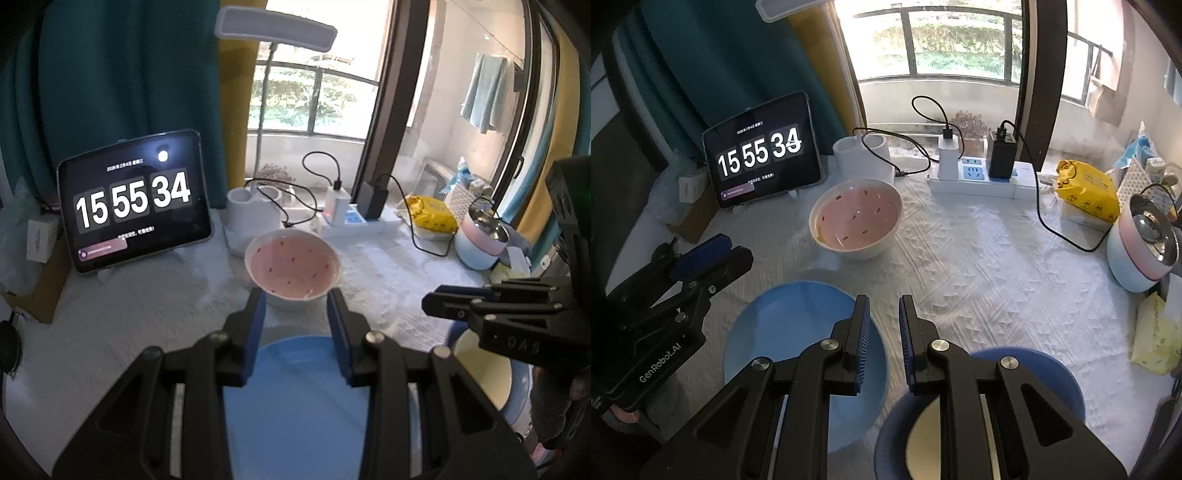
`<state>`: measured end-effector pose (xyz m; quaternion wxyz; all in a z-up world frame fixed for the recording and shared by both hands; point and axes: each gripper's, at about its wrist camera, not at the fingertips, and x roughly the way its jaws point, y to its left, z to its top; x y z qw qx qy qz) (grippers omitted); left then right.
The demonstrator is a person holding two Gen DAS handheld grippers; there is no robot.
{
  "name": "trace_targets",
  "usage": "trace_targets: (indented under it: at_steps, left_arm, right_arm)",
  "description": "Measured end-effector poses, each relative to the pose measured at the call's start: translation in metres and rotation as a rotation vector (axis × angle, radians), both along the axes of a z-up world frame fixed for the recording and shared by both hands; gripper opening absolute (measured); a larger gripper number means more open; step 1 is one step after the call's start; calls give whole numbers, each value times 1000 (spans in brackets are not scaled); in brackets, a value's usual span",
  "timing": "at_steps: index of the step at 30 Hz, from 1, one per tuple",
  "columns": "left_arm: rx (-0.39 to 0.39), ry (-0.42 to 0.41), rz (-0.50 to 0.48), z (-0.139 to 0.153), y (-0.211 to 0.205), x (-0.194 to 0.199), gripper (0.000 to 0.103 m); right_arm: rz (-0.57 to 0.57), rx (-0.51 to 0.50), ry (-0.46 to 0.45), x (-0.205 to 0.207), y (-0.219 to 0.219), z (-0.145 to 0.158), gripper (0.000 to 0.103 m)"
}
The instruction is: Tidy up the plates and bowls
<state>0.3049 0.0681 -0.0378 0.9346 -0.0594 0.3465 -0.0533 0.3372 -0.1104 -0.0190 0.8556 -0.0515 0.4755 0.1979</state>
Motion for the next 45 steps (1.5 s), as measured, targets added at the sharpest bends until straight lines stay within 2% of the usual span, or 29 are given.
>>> trace_targets:
  at_steps: [11, 18, 20, 22, 24, 35, 45]
  left_arm:
    - [-53, 41, 48, -12, 29, 36, 36]
    - [-67, 93, 61, -25, 38, 64, 36]
    - [-67, 106, 65, -30, 38, 71, 36]
    - [-65, 122, 72, -36, 38, 79, 36]
    - [-64, 141, 80, -43, 37, 89, 36]
    - [-81, 259, 58, -81, 25, 127, 36]
    - [-101, 305, 69, -96, 28, 141, 36]
  right_arm:
    - [7, 3, 36, 37, 27, -17, 18]
    - [-28, 13, 46, 64, 31, -28, 18]
    - [-35, 17, 61, 73, 32, -33, 20]
    - [-44, 26, 76, 82, 33, -40, 28]
    - [-59, 24, 92, 90, 33, -46, 29]
    - [-148, 31, 187, 131, 36, -85, 29]
    - [-170, 34, 287, 152, 38, -109, 29]
